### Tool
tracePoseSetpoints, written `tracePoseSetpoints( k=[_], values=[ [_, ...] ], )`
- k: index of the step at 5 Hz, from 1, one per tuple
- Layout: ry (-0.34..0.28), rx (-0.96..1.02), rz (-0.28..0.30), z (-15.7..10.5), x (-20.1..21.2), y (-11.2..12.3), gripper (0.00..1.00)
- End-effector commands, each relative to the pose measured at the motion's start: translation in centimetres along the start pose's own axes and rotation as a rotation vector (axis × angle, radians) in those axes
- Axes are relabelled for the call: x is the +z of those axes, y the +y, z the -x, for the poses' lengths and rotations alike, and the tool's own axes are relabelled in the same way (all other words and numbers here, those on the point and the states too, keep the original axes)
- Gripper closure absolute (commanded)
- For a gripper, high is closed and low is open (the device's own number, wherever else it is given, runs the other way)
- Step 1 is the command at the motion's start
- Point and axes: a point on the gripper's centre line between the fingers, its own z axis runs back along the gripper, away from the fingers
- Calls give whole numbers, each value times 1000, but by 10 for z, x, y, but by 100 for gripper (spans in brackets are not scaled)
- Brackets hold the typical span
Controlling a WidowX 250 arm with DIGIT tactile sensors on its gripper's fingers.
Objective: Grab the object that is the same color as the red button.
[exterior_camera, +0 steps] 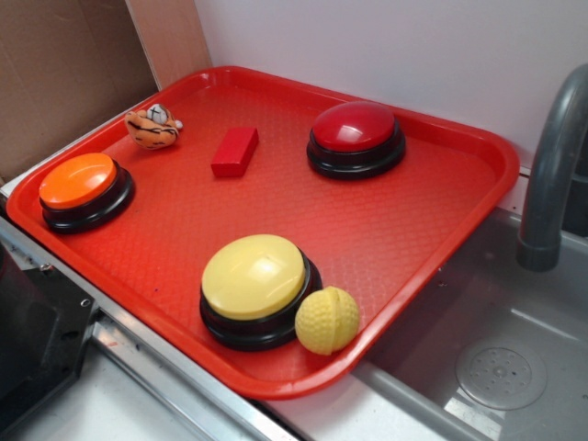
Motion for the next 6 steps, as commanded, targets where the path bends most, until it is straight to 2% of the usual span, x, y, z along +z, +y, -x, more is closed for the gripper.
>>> tracePoseSetpoints(
  k=[1,3,4,5,6],
  values=[
    [0,0,0,0,0,0,0],
    [-24,58,-46,-41,6,-12,0],
    [31,146,-26,-67,2,-6,0],
    [99,377,-33,-87,-27,13,0],
    [164,482,-38,-114,-53,41,0]
  ],
)
